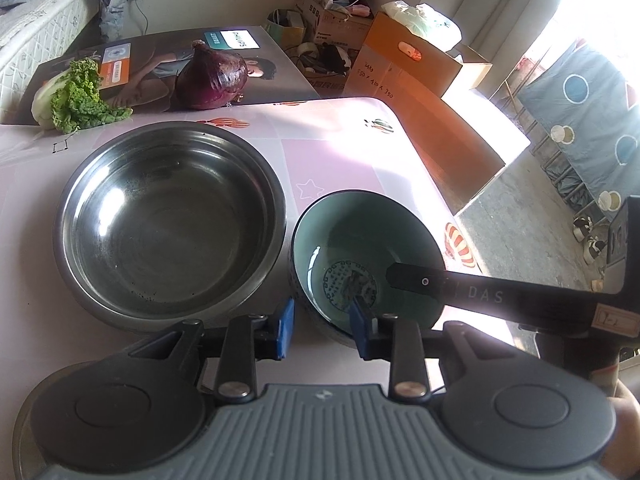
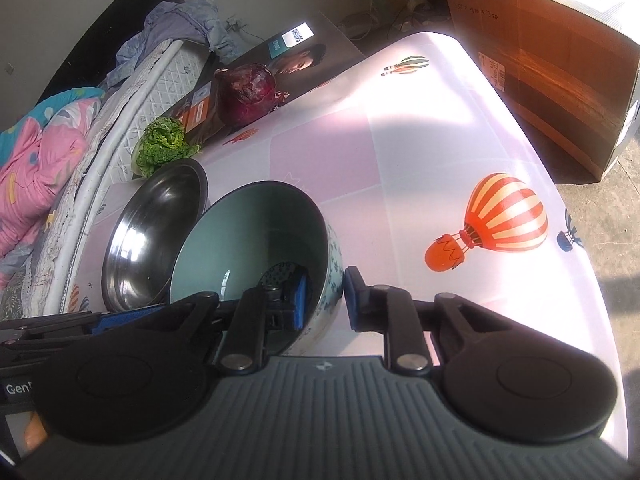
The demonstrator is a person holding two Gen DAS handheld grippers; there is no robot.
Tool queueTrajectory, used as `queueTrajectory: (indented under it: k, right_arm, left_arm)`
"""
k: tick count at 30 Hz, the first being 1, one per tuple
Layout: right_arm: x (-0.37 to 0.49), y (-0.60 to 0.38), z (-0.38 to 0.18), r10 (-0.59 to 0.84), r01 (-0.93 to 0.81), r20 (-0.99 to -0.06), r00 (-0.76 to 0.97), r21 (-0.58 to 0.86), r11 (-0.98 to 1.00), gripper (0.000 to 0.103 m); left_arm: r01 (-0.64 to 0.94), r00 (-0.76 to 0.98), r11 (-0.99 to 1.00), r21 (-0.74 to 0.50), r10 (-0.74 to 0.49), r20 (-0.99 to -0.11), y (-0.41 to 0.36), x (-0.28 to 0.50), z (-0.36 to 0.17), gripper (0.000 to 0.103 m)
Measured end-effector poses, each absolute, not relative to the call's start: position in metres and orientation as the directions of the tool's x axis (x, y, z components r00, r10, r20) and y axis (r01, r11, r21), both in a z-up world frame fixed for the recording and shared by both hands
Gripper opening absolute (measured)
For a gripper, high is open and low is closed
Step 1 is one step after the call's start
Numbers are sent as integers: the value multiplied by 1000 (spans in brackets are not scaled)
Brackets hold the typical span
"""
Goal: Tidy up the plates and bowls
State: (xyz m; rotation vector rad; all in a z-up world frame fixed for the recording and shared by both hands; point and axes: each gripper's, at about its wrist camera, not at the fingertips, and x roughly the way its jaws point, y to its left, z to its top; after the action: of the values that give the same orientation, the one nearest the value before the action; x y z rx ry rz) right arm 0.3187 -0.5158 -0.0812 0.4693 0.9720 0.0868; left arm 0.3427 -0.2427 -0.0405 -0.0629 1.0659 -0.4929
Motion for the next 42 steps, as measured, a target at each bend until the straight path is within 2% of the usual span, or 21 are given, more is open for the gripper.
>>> queueTrajectory:
  k: [13, 22, 42]
  right_arm:
    - [305, -522, -82, 310, 110, -783, 540, 431, 896, 18]
    - [307, -524, -93, 334, 125, -784, 522, 459, 880, 18]
    - [302, -525, -85, 315, 126, -772, 552, 451, 884, 18]
  left_arm:
    - [387, 362, 898, -209, -357, -861, -261, 340, -50, 30]
    - [360, 313, 904, -229, -349, -883, -264, 349, -66, 25]
    - [377, 311, 897, -231, -357, -881, -267, 346, -63, 25]
